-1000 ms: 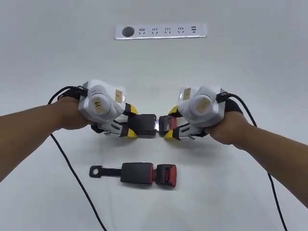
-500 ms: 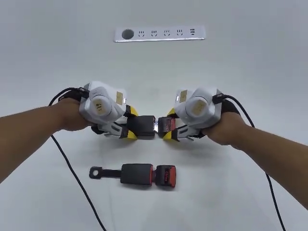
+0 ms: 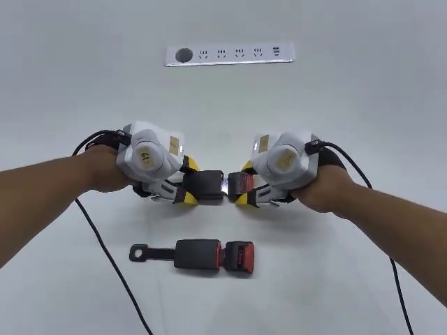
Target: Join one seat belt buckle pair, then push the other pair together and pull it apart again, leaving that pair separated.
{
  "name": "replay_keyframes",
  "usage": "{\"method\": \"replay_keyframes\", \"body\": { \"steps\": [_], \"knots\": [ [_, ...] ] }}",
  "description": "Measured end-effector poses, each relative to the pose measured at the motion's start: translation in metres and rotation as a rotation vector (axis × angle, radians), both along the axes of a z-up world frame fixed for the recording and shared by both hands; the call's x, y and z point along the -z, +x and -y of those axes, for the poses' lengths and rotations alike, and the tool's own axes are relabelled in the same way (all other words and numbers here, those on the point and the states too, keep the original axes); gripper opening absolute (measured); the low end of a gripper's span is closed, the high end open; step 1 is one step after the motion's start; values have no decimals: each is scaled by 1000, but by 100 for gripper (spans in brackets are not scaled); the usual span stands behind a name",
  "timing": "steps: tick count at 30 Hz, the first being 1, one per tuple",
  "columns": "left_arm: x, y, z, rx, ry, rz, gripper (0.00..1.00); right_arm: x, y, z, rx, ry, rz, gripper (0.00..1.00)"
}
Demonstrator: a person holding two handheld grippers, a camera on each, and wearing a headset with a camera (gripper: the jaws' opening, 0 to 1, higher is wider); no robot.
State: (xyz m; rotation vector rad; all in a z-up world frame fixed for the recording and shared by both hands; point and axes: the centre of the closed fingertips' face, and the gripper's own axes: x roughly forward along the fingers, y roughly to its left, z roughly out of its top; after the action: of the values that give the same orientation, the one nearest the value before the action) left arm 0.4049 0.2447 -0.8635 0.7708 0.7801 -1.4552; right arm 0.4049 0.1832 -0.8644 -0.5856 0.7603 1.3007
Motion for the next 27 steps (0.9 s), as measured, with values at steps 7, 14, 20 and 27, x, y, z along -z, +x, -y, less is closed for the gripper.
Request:
{"method": "replay_keyframes", "body": {
  "steps": [7,14,20,27],
  "knots": [
    [0,-1,-2,-7,-8,-1,33,1,1,13,6,-19,-2,34],
    [-4,-4,1,-4,-2,-2,33,3,0,14,5,-9,3,34],
    [-7,-6,2,6,0,-2,33,4,-3,33,14,-27,-7,35],
    [-9,-8,2,12,0,-4,33,2,-6,50,28,-26,-5,35]
  ]
}}
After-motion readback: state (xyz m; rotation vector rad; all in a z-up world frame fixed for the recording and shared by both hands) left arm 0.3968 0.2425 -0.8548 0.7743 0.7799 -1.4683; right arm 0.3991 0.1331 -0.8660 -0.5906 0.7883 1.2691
